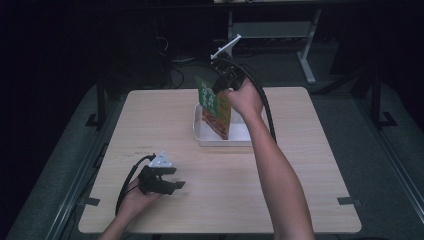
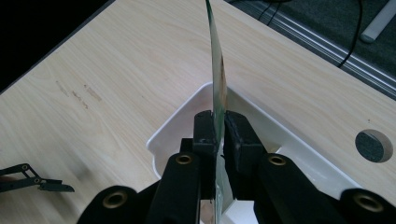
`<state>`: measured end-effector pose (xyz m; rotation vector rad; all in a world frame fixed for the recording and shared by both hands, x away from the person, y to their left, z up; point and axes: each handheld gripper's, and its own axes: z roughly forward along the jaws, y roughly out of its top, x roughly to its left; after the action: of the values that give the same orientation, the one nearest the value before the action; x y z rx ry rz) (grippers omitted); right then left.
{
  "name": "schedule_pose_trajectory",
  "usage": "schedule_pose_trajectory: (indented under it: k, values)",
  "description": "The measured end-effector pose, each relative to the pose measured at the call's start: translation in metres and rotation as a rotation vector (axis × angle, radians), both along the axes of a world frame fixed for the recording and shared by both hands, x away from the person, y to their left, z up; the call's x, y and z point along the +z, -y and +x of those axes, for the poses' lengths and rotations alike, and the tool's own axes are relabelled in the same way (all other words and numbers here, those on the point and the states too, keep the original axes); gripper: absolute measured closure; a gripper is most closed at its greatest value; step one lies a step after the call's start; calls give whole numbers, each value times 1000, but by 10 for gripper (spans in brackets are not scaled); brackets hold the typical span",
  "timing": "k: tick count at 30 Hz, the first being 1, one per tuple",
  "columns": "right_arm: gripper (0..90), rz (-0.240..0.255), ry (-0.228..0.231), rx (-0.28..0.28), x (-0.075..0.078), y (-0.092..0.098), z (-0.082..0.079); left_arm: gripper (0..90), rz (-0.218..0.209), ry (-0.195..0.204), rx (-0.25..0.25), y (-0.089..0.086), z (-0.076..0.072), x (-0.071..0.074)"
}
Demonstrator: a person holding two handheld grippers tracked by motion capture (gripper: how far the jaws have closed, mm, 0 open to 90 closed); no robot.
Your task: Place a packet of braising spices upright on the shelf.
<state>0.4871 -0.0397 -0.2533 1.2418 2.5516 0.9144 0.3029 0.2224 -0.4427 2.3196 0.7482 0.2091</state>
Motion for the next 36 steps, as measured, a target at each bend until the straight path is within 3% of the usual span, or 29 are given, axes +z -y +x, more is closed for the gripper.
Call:
schedule_pose_trajectory:
  k: [6,13,15,17,36]
  values:
    - [888,-22,-6,7,-5,0,0,373,-1,-2,1,0,0,0]
    - [891,-26,-5,12,-5,-1,-1,373,-3,2,2,-1,0,1]
    - [879,-28,-2,9,-4,-1,-1,373,-4,3,3,-1,0,1]
    - [811,-19,2,4,-4,1,-2,370,-4,2,3,-1,0,1]
    - [631,46,13,4,-8,29,-17,358,-9,9,14,-1,0,1]
